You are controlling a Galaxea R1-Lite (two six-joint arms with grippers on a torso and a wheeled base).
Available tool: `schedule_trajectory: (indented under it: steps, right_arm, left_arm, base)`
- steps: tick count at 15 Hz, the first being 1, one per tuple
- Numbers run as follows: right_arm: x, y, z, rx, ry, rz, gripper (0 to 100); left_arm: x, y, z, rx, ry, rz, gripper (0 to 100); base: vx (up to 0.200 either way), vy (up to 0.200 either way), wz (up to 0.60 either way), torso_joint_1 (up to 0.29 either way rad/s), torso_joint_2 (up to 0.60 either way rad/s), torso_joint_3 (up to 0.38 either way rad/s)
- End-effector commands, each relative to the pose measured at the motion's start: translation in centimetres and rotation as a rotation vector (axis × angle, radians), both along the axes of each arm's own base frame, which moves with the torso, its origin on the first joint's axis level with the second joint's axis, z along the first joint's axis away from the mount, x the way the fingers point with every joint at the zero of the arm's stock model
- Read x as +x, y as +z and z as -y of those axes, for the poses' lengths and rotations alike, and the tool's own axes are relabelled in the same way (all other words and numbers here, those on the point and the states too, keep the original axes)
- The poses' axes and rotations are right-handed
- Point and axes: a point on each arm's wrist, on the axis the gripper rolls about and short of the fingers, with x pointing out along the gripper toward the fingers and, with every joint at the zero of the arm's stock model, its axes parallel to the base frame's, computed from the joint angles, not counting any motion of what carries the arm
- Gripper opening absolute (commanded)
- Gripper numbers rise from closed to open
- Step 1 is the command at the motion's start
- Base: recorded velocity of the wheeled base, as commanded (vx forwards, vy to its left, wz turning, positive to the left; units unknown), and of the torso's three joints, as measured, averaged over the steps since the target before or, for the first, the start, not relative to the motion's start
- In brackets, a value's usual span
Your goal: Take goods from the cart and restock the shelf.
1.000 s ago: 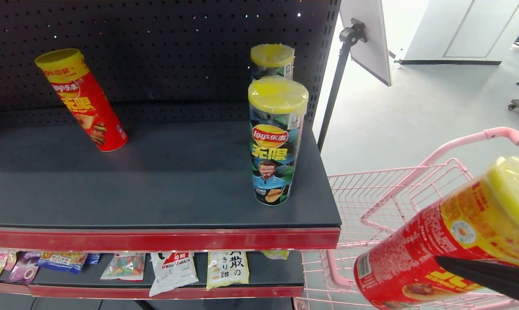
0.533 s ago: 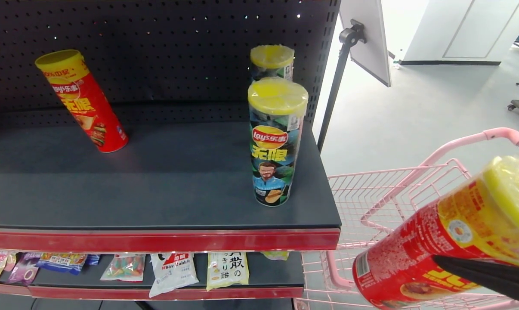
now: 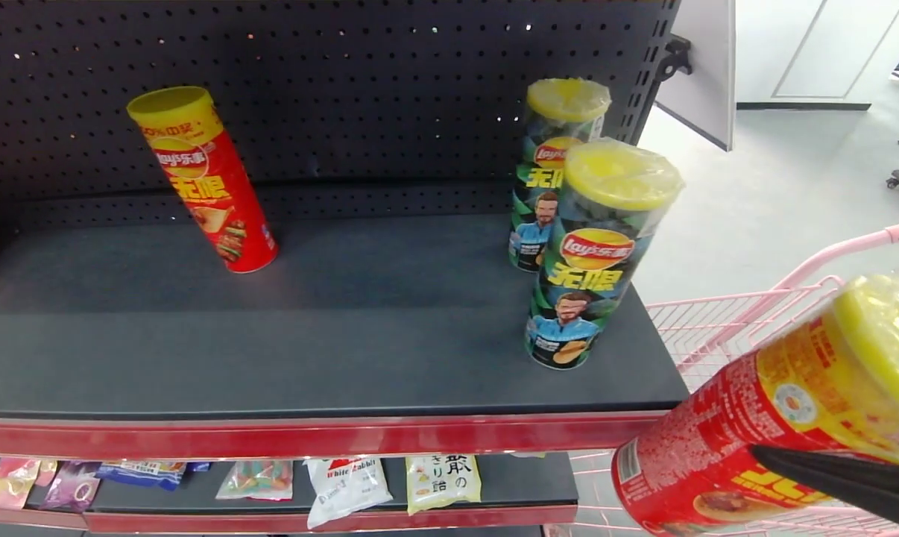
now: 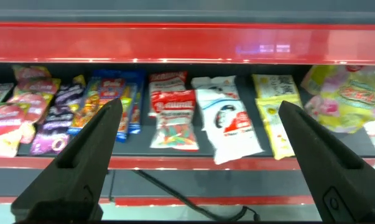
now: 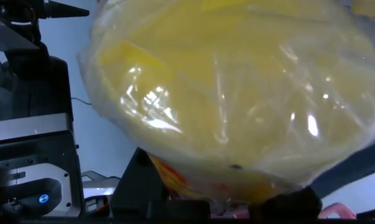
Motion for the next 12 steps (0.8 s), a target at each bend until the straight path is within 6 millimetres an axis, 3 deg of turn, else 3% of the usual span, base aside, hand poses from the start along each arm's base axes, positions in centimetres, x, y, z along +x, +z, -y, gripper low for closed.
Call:
schedule_trajectory:
  steps: [1,12]
  right_arm:
    - [-0.04,0.01,0.02,0.001,0.001,0.001,0]
    - [-0.16,-0.17,0.13,-0.001,0.0,0.0,0]
  left_arm:
    - [0.0,-0.01,0.0,0.0,0.0,-0.001,100]
    - [0.0,-0.01,0.0,0.0,0.0,-0.001,100]
  base:
    - [0.0,0.2,0.0,-0.002,0.01,0.007]
    - [0.0,0.2,0.0,0.003,0.0,0.002]
